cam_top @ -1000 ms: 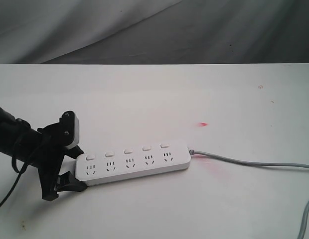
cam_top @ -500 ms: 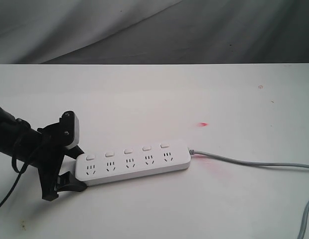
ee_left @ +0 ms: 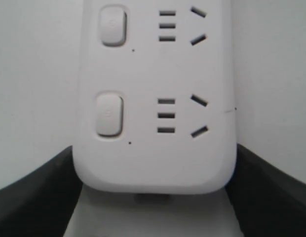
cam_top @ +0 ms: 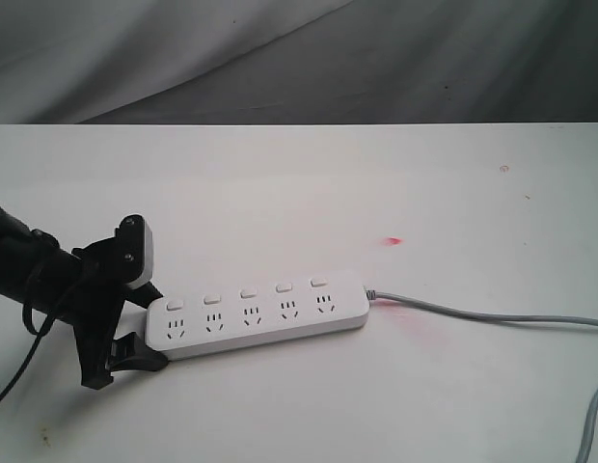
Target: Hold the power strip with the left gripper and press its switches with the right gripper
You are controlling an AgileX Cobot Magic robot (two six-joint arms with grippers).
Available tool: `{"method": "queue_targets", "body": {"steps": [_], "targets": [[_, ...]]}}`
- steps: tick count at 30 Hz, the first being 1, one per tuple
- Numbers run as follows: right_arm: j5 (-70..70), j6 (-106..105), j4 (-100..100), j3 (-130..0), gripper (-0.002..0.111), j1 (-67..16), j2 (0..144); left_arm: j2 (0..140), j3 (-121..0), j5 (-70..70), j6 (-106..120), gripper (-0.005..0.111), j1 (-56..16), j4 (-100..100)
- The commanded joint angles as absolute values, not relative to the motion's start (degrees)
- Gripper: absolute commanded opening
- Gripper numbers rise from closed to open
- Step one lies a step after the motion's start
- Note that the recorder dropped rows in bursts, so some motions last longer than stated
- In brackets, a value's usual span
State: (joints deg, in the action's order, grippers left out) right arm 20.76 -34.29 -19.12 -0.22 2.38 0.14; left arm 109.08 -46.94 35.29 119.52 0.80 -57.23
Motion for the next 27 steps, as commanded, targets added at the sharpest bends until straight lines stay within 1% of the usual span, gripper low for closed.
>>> {"method": "queue_targets", "body": {"steps": [1,9,13,15,18,23,27], "targets": [[20.48,-34.03,-19.32,0.00,0.000,2.85,0.00,109.26,-47.02,33.19,119.91,0.051,0.68,-56.44],[21.82,-34.03,-18.67,0.00,0.000,2.85,0.00,109.26,-47.02,33.19,119.91,0.051,0.68,-56.44],[31.29,-34.21,-12.90,-7.63,0.000,2.75,0.00,109.26,-47.02,33.19,119.91,0.051,0.68,-56.44],[33.47,-34.33,-10.91,-11.49,0.000,2.75,0.30,109.26,-47.02,33.19,119.91,0.051,0.68,-56.44],[32.81,-34.22,-9.91,-17.52,0.000,2.75,5.18,109.26,-47.02,33.19,119.91,0.051,0.68,-56.44],[35.83,-34.22,-7.31,-29.04,0.000,2.53,19.31,109.26,-47.02,33.19,119.91,0.051,0.68,-56.44],[37.41,-34.33,-5.04,-37.77,0.000,-0.47,30.95,109.26,-47.02,33.19,119.91,0.051,0.68,-56.44]]}}
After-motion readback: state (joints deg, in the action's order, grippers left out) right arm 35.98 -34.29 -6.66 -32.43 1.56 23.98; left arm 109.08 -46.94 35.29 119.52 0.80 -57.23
